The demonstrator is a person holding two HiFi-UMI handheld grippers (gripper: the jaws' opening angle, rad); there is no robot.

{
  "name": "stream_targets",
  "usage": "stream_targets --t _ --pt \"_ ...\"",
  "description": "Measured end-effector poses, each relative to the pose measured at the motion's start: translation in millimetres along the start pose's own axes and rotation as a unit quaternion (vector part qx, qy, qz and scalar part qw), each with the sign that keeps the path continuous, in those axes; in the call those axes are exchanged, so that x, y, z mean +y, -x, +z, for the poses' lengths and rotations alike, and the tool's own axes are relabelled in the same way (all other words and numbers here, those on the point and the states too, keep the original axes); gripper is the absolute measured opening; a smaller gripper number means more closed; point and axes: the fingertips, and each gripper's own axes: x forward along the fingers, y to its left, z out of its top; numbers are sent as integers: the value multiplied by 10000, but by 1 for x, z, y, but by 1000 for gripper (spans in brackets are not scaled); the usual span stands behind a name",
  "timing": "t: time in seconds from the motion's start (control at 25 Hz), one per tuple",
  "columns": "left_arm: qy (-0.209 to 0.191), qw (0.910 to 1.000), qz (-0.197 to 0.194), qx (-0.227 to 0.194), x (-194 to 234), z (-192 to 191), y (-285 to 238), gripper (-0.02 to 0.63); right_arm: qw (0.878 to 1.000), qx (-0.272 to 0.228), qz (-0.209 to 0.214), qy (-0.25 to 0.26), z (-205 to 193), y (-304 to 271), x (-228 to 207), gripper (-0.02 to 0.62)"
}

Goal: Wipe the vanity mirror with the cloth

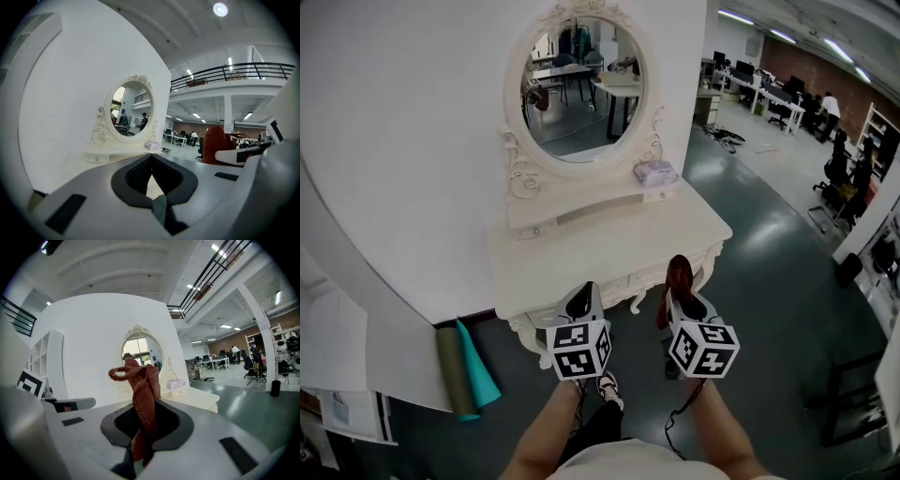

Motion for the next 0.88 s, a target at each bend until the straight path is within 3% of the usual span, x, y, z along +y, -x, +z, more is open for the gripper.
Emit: stream_targets --t 0.6,0.88 --pt "169 9997 -156 -96 42 47 -180 5 9996 4 -42 264 56 -171 -35 58" --pt "216 9994 -54 -278 78 81 -244 5 9989 -10 142 454 86 -253 -26 58"
